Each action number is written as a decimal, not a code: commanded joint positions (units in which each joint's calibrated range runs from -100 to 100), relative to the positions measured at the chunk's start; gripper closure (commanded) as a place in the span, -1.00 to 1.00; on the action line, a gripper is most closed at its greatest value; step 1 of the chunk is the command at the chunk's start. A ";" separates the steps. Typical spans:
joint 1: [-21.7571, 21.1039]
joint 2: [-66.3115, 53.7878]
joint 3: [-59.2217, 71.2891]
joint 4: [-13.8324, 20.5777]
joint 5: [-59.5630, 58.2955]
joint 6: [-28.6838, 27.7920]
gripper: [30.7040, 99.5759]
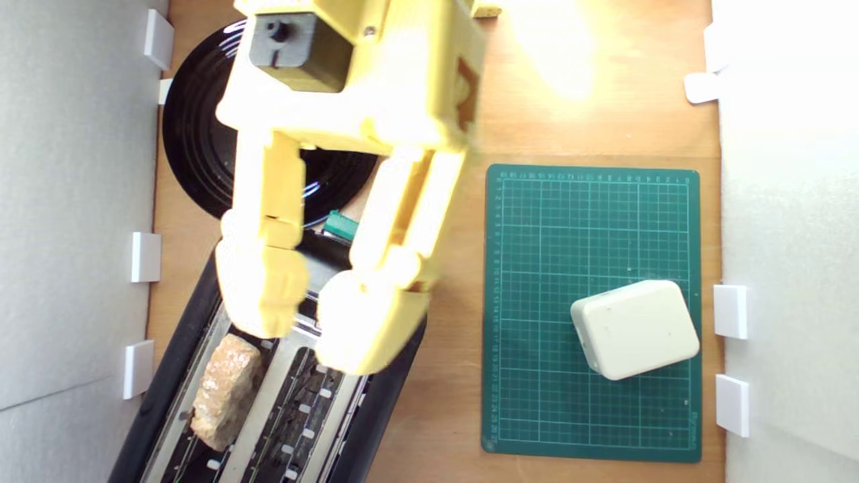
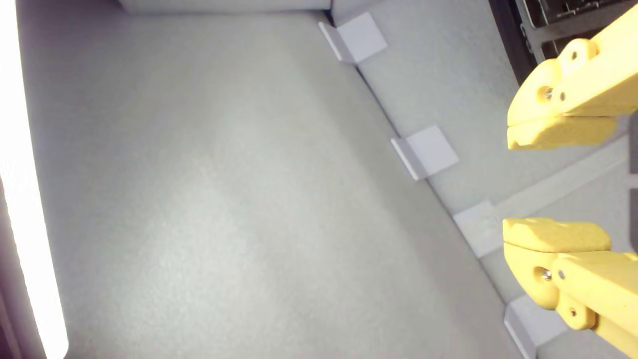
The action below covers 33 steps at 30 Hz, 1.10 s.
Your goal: Pick bread and place in toaster
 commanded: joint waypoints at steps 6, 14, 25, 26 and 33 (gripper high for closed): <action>-13.66 -5.68 -0.01 -0.36 6.37 -7.32 -0.14; -25.58 -7.43 0.09 -0.27 18.23 -14.28 -0.14; -34.21 -7.26 0.54 -0.18 30.60 -15.22 -0.14; -34.37 -7.43 1.17 -0.18 31.20 -15.06 -0.14; -33.88 -10.34 9.44 -0.27 31.79 -13.49 0.18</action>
